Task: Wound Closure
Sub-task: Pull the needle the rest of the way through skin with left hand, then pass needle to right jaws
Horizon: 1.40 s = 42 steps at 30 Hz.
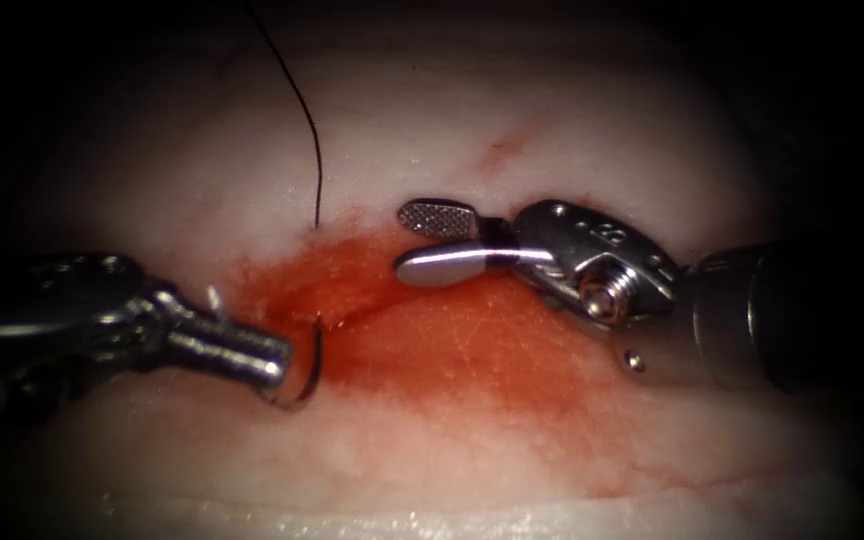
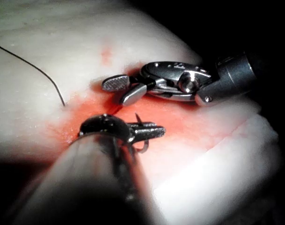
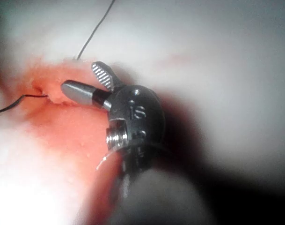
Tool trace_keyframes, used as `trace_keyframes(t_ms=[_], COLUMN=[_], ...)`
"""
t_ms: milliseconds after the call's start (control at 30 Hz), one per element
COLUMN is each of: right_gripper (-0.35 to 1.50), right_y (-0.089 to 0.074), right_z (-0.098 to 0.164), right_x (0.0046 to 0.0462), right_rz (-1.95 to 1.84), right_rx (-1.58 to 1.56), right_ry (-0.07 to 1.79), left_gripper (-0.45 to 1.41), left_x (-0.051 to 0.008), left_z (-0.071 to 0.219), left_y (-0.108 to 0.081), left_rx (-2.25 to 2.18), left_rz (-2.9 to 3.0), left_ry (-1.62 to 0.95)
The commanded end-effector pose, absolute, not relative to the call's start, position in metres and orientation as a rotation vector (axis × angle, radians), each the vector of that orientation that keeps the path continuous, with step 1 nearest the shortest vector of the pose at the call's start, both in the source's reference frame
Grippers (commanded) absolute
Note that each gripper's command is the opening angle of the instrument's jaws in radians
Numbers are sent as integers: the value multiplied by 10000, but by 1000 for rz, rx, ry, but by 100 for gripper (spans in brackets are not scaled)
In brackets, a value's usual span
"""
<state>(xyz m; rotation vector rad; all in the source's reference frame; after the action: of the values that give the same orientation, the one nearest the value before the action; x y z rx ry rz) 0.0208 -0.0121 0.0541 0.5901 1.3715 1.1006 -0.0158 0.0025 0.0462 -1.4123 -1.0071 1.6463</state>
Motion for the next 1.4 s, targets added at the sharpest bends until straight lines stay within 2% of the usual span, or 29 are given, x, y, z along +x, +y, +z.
trace_keyframes(t_ms=[33, 133, 167, 233, 400, 700, 967, 1000, 1033, 1233, 1367, 1400], right_gripper=[26, 20, 19, 17, 15, 19, 64, 89, 104, 121, 101, 101], right_y=[-124, -126, -128, -130, -133, -130, -128, -126, -125, -117, -117, -117], right_z=[544, 542, 541, 539, 536, 534, 531, 528, 525, 509, 506, 506], right_x=[216, 216, 216, 217, 217, 214, 211, 210, 209, 207, 210, 211], right_rz=[1154, 1182, 1208, 1218, 1221, 1247, 1282, 1282, 1281, 1316, 1363, 1371], right_rx=[619, 634, 662, 669, 672, 687, 723, 728, 732, 782, 894, 904], right_ry=[1355, 1322, 1304, 1282, 1242, 1234, 1224, 1207, 1190, 1152, 1133, 1130], left_gripper=[-45, -45, -45, -45, -45, -45, -45, -45, -45, -45, -45, -45], left_x=[-163, -162, -161, -160, -157, -155, -173, -179, -182, -201, -210, -211], left_z=[460, 449, 436, 425, 407, 397, 413, 422, 427, 470, 496, 501], left_y=[28, 35, 46, 58, 81, 111, 99, 87, 81, 36, 9, 4], left_rx=[-1451, -1489, -1498, -1488, -1463, -1494, -1527, -1535, -1542, -1569, -1580, -1578], left_rz=[1716, 1804, 1917, 1997, 2066, 2089, 2161, 2181, 2196, 2286, 2367, 2390], left_ry=[-919, -810, -638, -523, -391, -310, -213, -183, -165, -38, 70, 95])
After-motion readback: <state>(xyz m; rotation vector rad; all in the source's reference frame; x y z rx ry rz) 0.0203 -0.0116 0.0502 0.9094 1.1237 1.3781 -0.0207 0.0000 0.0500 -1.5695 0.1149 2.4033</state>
